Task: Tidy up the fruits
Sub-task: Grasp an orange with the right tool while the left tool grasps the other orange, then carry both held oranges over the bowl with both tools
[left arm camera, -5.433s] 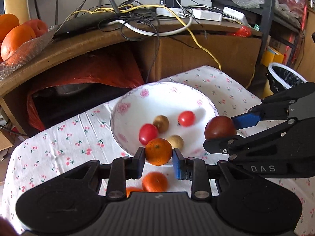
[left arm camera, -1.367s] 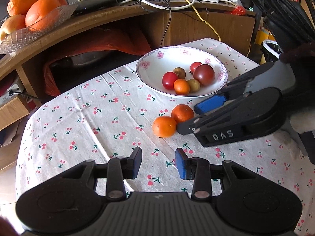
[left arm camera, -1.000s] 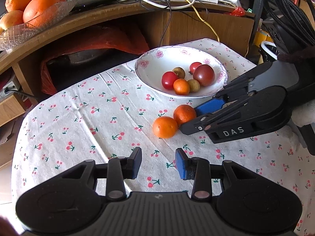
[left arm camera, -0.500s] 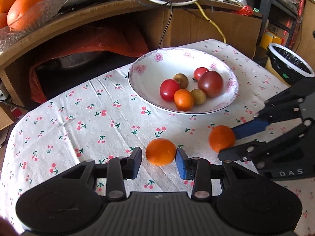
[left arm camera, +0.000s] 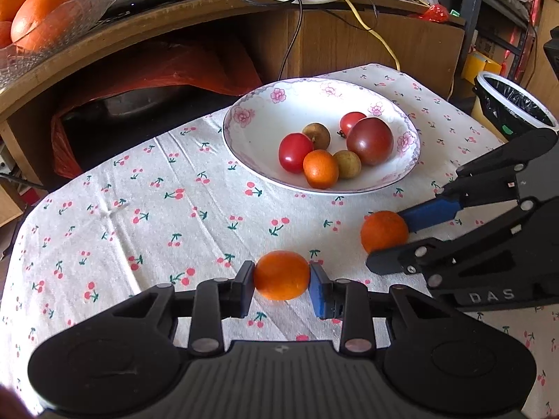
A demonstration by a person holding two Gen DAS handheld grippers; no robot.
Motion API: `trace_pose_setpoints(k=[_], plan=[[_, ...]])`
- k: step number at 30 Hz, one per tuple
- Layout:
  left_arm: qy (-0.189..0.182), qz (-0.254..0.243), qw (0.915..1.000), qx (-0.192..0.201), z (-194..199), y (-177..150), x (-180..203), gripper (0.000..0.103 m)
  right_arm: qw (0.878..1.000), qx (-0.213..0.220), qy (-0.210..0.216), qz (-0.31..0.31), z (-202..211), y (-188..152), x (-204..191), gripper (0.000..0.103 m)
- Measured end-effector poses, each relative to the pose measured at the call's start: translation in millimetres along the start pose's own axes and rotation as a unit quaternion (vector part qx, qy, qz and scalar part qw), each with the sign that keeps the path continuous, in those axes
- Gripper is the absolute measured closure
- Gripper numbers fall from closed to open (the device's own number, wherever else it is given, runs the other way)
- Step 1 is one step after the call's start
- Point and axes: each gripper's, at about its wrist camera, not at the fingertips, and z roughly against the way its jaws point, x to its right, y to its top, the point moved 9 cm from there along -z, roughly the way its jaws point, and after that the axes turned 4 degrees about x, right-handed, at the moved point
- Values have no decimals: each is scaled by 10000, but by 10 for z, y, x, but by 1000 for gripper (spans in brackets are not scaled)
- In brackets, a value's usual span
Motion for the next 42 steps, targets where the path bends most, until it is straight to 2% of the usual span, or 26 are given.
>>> trace_pose_setpoints(k=[9, 22, 42], plan=[[-46, -13, 9999, -139, 102, -63, 66, 62, 9996, -191, -201, -6, 127, -88, -54, 75], [-306, -404, 9984, -253, 346, -185, 428, 62, 9970, -354, -680, 43, 467, -380, -87, 75], [-328, -683, 9963, -406, 332, -304, 622, 62, 9969, -425, -659, -2, 474, -535, -67, 74]])
